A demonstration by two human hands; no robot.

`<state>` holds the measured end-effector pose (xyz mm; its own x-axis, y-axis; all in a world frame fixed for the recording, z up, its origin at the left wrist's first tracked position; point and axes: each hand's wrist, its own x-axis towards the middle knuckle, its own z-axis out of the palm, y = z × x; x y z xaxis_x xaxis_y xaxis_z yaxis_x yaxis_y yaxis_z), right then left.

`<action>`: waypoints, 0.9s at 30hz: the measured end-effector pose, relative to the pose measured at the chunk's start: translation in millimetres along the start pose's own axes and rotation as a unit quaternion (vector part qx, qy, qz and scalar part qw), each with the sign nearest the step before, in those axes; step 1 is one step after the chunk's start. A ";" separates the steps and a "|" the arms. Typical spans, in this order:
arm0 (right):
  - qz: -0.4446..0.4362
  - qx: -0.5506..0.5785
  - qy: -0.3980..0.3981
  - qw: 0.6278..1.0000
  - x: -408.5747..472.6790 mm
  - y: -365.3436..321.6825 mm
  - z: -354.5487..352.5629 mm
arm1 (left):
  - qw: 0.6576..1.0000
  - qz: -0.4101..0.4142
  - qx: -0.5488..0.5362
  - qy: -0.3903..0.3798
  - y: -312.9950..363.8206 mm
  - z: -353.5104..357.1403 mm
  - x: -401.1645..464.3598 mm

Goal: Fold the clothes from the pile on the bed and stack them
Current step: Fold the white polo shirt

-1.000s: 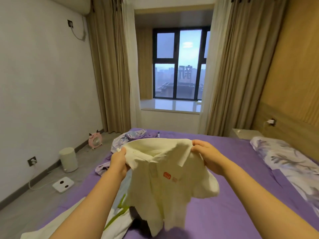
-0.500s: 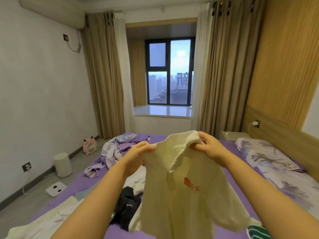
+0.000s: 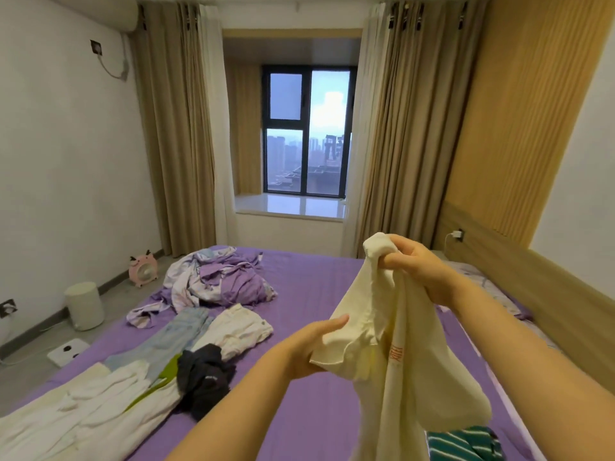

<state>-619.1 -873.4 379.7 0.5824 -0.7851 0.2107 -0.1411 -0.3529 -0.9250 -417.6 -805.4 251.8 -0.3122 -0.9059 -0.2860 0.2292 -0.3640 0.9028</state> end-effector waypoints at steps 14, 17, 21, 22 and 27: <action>0.040 0.011 0.101 0.994 -38.5 -12.7 -54.5 | 0.988 0.049 0.050 -0.136 -35.3 45.9 32.7; 0.062 0.007 0.134 0.989 -48.3 -1.7 -65.6 | 0.988 0.087 0.115 -0.051 -34.1 41.5 26.5; 0.097 0.040 0.187 0.977 -64.9 22.5 -78.8 | 0.964 0.189 0.153 0.105 -16.7 17.8 12.5; 0.111 0.044 0.193 0.974 -68.2 29.8 -79.0 | 0.956 0.210 0.157 0.131 -11.5 12.3 7.9; 0.163 0.052 0.186 0.968 -68.0 59.8 -69.0 | 0.923 0.266 0.211 0.180 13.0 -0.4 -9.0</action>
<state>-722.3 -876.3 331.9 0.1903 -0.9816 -0.0156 -0.1756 -0.0184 -0.9843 -411.5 -802.1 266.0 0.0863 -0.9728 0.2150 -0.1410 0.2017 0.9692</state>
